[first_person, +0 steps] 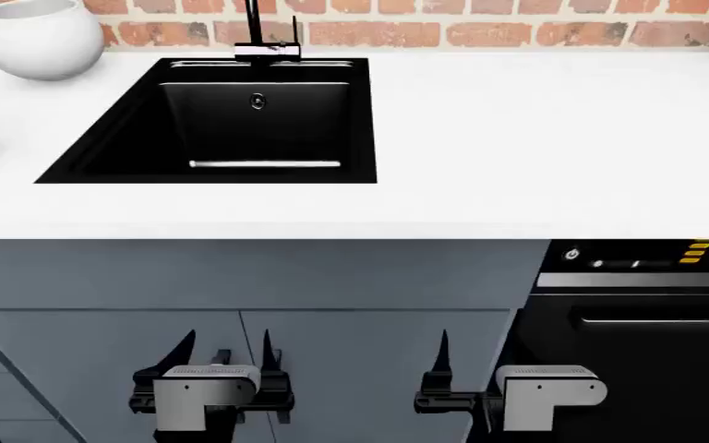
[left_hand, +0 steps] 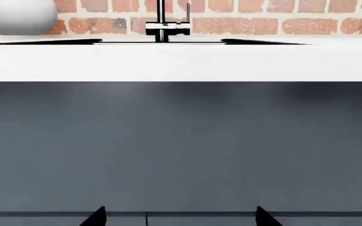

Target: Stack the bowls in the sink.

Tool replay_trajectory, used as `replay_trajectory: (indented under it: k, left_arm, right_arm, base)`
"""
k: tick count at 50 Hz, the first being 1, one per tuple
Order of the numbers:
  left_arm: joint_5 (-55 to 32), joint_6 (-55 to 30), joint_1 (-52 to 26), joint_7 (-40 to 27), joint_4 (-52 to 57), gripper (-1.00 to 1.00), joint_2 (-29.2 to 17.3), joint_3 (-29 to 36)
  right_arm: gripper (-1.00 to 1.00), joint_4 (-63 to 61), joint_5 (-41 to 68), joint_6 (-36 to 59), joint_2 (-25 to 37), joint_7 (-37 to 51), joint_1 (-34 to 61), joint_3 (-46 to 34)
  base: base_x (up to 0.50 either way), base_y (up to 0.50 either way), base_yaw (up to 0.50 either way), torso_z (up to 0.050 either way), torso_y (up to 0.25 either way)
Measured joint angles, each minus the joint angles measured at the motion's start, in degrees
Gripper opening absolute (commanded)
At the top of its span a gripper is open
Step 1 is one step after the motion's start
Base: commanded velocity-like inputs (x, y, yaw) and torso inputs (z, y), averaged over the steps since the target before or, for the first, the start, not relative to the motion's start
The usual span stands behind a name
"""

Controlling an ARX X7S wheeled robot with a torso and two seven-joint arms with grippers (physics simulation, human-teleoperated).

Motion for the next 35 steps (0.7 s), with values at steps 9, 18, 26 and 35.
replay_trajectory:
  k: [9,18,26,35]
  left_arm:
    - [-1.07,0.62,0.13,-1.09,0.01,1.00,-0.94,1.19]
    - [-3.09,0.78,0.08,-2.11,-0.15,1.00,-1.79,2.43]
    - [-4.72,0.61,-0.09,-3.00,-0.35,1.00,-2.64,3.17]
    - [-5.88,0.57,-0.23,-3.87,-0.44,1.00,-3.47,4.08]
  right_arm:
    - [1.00,-0.22,0.63,0.07,0.92,1.66,-0.09,-1.08]
    - [1.00,-0.43,1.71,0.83,2.28,3.05,0.01,-2.43]
    - [1.00,-0.40,1.98,1.69,3.28,3.67,0.16,-4.11]
    - [1.00,-0.48,2.16,2.47,4.21,4.26,0.26,-5.60]
  base:
    - [0.00,0.00,0.00,0.000,0.000]
    - [0.00,0.21,0.00,0.000,0.000]
    - [0.00,0.50,0.00,0.000,0.000]
    - [-0.03,0.50,0.00,0.000,0.000]
